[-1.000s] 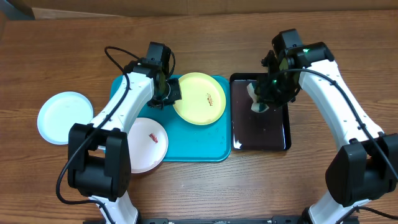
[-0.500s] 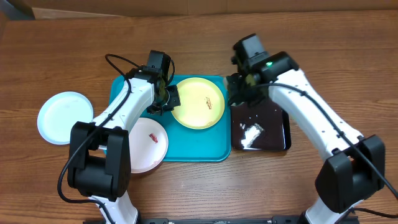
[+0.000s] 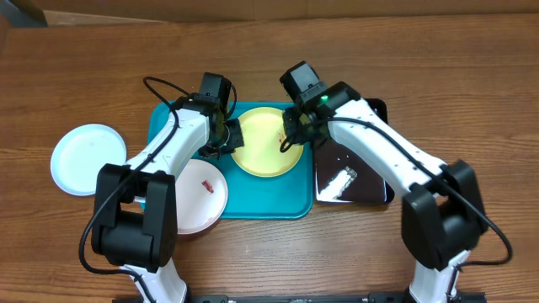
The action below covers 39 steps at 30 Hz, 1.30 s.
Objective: Clean dirty plates on tray and stack at the side
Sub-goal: 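Scrub the yellow plate with the sponge in the right gripper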
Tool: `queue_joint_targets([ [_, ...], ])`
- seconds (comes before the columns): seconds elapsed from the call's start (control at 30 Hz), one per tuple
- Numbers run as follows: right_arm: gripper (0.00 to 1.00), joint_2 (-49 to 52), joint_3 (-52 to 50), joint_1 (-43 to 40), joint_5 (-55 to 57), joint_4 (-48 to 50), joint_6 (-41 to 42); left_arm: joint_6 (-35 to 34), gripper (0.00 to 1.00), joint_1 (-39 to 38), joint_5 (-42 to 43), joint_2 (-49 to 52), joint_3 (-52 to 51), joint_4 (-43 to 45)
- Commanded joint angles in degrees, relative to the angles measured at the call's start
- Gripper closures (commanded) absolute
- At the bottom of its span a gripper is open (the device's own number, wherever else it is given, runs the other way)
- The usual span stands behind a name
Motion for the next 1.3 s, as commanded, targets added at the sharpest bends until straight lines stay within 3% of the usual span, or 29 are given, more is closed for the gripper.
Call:
queue_joint_targets([
  [0.0,0.96,2.27,0.81,0.55,1.03,1.57,0.52,-0.28,0.96,-0.07,-1.05,0.22,-0.50,0.20],
  [0.47,0.96,10.51,0.81,2.03,1.01,4.76,3.74,-0.28,0.96,-0.07,-1.09,0.22,-0.52,0.22],
  [1.07,0.96,11.45,-1.46,2.05,0.90,5.20,8.02,-0.31,0.96,-0.07,-2.49,0.22,-6.25,6.03],
  [1.27,0.96,12.46,-1.51,2.05,-4.31,5.77,8.00,-0.31,0.96,-0.07,-2.47,0.22,-6.25,6.03],
])
